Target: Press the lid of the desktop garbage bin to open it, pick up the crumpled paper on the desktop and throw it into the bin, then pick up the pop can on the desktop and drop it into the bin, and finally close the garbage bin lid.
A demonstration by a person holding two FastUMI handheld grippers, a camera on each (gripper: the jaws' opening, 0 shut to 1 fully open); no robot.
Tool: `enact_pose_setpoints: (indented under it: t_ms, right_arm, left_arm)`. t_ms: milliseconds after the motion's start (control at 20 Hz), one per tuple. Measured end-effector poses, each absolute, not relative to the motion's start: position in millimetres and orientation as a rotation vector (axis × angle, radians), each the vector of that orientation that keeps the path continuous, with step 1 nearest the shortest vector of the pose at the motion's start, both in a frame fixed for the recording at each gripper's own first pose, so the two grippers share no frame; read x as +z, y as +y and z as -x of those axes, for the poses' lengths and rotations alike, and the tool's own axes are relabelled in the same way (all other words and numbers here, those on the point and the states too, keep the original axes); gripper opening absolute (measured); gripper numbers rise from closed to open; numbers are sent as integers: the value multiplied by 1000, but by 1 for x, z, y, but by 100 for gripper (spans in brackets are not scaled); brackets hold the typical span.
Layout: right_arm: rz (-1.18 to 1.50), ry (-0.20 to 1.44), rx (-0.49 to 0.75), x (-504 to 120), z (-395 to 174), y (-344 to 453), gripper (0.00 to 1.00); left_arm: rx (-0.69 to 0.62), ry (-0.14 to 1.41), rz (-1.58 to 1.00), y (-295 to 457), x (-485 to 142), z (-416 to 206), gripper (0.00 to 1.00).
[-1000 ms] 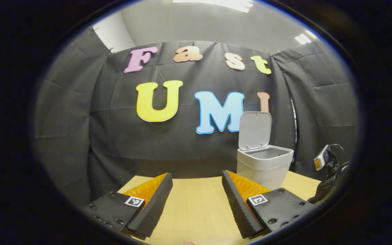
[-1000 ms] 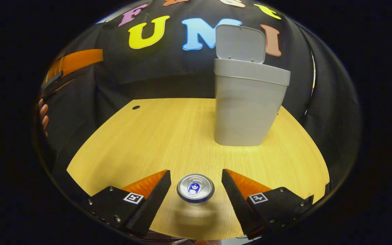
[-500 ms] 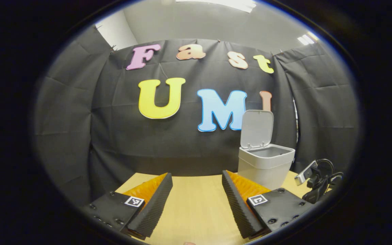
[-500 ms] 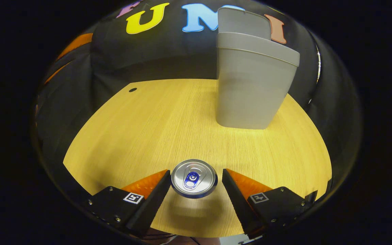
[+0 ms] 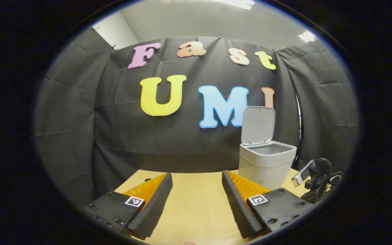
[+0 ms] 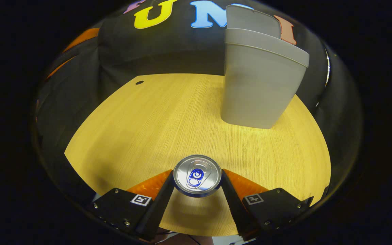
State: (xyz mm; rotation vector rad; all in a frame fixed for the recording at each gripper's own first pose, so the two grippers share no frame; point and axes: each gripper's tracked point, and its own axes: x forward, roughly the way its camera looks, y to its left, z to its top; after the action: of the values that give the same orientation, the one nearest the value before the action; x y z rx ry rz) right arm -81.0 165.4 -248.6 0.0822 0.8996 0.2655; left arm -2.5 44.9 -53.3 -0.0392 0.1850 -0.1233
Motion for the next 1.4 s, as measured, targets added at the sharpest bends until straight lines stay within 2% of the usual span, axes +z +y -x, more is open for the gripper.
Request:
enact_pose_setpoints:
  t_ms: [200,750,950,1000,1050,1400]
  right_arm:
    - [-104,849,295,-225,81,158,84]
    - [-149,586,351,-125,58,131,83]
    - [-125,469,317,-92,39,109,84]
    - [-123,442,305,-85,33,103,80]
    - [-125,415,293,-78,29,97,83]
    - [-159,297,233,-44,-2,69,83]
  left_arm:
    - [-114,191,45,37,-54,6,95]
    - [-86,172,77,10,-48,10,95]
    - [-73,156,78,7,-43,12,95]
    - [-69,158,82,7,-43,13,95]
    - [-66,158,89,7,-43,14,95]
    - [-58,153,81,6,-41,13,95]
